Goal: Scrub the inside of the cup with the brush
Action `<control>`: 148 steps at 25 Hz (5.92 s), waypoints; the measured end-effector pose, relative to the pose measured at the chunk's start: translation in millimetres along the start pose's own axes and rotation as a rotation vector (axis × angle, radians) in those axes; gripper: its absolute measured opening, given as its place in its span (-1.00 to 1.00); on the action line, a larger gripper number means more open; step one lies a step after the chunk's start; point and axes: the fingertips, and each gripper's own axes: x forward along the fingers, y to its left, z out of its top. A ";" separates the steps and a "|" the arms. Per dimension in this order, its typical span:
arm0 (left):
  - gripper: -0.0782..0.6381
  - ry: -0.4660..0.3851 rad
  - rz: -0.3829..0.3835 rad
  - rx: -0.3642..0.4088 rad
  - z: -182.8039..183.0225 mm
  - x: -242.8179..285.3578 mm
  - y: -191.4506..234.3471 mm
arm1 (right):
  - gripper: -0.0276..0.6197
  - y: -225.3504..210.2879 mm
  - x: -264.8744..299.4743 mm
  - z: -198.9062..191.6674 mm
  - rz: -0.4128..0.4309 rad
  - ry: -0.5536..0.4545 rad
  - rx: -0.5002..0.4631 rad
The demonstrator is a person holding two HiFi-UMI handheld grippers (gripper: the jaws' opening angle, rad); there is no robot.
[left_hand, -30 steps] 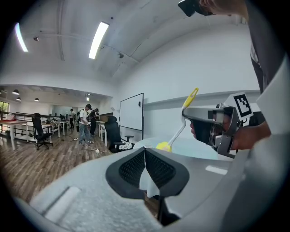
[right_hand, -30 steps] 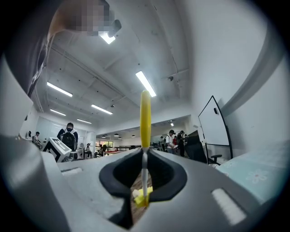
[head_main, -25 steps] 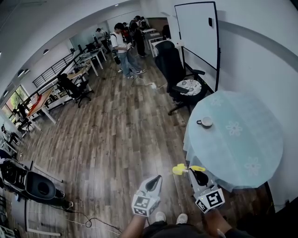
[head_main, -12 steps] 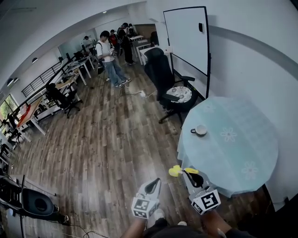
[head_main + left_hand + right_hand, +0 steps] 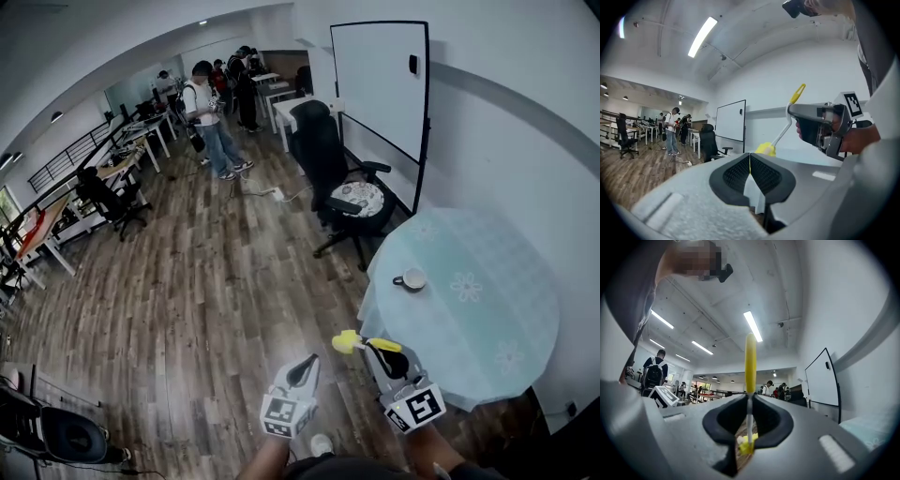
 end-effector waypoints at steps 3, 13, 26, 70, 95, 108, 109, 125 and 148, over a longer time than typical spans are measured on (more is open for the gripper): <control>-0.76 0.006 0.002 0.035 -1.8 2.5 26.0 | -0.80 3.8 21.6 -1.3 -0.026 -0.012 -0.021; -0.76 -0.022 -0.043 0.042 6.1 18.5 77.6 | -0.80 -5.5 62.1 -13.6 -0.116 0.011 -0.055; -0.76 -0.018 -0.073 0.017 5.8 101.7 84.0 | -0.80 -88.6 74.6 -35.2 -0.194 0.043 -0.074; -0.76 -0.018 -0.329 0.097 41.5 429.8 45.6 | -0.80 -378.5 129.6 -77.3 -0.464 0.058 -0.124; -0.76 0.026 -0.716 0.138 11.0 554.1 53.1 | -0.80 -435.8 150.9 -106.2 -0.851 0.144 -0.196; -0.72 0.162 -0.818 0.162 -64.3 590.2 -23.0 | -0.80 -485.4 110.2 -147.1 -0.866 0.203 -0.129; -0.56 0.183 -0.837 0.173 -73.8 592.3 -29.0 | -0.80 -488.5 109.1 -151.7 -0.864 0.207 -0.123; 0.82 0.431 -0.961 0.349 -213.9 632.2 -87.3 | -0.80 -528.6 83.5 -176.3 -0.885 0.179 -0.113; 0.88 0.566 -0.979 0.461 -295.8 657.0 -137.5 | -0.80 -560.6 43.6 -229.3 -0.905 0.167 0.025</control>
